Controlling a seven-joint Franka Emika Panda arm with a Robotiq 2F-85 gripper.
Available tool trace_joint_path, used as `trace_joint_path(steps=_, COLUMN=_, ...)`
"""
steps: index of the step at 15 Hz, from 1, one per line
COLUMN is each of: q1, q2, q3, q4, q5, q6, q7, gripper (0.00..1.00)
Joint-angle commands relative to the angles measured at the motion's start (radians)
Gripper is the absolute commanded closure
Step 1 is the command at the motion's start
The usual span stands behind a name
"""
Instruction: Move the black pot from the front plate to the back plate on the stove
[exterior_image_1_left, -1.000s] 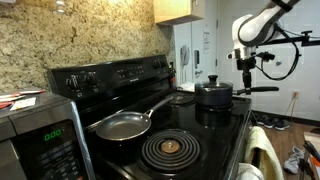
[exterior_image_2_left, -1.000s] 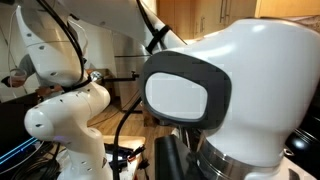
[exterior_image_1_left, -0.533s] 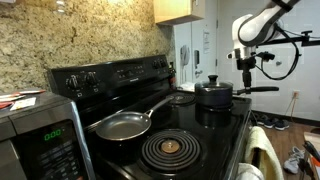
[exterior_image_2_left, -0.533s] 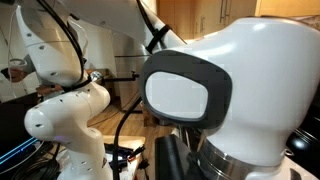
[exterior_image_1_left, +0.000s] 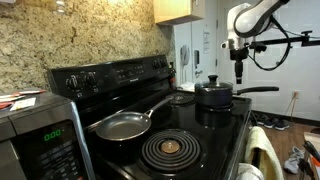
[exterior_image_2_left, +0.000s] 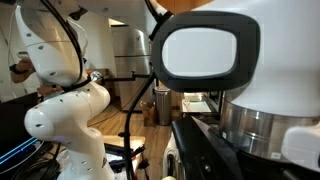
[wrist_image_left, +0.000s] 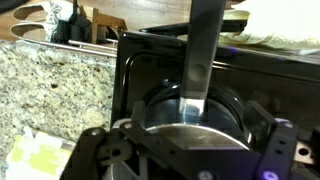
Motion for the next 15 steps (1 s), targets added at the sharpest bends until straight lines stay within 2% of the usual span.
trace_joint_path(steps=1, q1=0.042, q2=-0.057, q3=0.025, q4=-0.027, q5=0.054, q6=0.028, q7=-0.041, gripper=0.00)
trace_joint_path(steps=4, q1=0.096, q2=-0.116, q3=0.015, q4=-0.058, q5=0.188, q6=0.079, q7=-0.119, gripper=0.00)
trace_joint_path(steps=7, q1=0.111, q2=-0.159, q3=0.028, q4=-0.061, q5=0.211, q6=0.036, q7=-0.054, gripper=0.00)
trace_joint_path(steps=9, q1=0.114, q2=-0.201, q3=0.032, q4=-0.078, q5=0.213, q6=0.004, q7=-0.039, gripper=0.00)
trace_joint_path(steps=14, q1=0.089, q2=-0.257, q3=0.085, q4=-0.075, q5=0.122, q6=-0.088, q7=0.134, gripper=0.00)
trace_joint_path(steps=15, q1=0.108, q2=-0.224, q3=0.055, q4=-0.057, q5=0.150, q6=-0.065, q7=0.073, gripper=0.00)
